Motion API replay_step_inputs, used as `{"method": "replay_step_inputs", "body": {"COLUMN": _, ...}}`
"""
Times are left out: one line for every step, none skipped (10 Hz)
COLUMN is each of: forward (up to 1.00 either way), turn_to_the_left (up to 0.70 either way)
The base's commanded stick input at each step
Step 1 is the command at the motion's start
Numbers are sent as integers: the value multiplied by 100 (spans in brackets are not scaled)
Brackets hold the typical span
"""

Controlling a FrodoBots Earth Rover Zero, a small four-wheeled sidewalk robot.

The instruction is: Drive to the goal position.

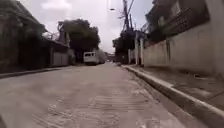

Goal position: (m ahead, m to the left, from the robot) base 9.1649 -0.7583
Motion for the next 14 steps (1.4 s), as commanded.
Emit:
{"method": "replay_step_inputs", "body": {"forward": 100, "turn_to_the_left": 0}}
{"method": "replay_step_inputs", "body": {"forward": 100, "turn_to_the_left": 0}}
{"method": "replay_step_inputs", "body": {"forward": 100, "turn_to_the_left": 0}}
{"method": "replay_step_inputs", "body": {"forward": 100, "turn_to_the_left": 0}}
{"method": "replay_step_inputs", "body": {"forward": 81, "turn_to_the_left": 0}}
{"method": "replay_step_inputs", "body": {"forward": 75, "turn_to_the_left": 0}}
{"method": "replay_step_inputs", "body": {"forward": 75, "turn_to_the_left": 0}}
{"method": "replay_step_inputs", "body": {"forward": 74, "turn_to_the_left": 0}}
{"method": "replay_step_inputs", "body": {"forward": 63, "turn_to_the_left": 0}}
{"method": "replay_step_inputs", "body": {"forward": 53, "turn_to_the_left": 0}}
{"method": "replay_step_inputs", "body": {"forward": 24, "turn_to_the_left": 0}}
{"method": "replay_step_inputs", "body": {"forward": 0, "turn_to_the_left": 0}}
{"method": "replay_step_inputs", "body": {"forward": 0, "turn_to_the_left": 0}}
{"method": "replay_step_inputs", "body": {"forward": 0, "turn_to_the_left": 0}}
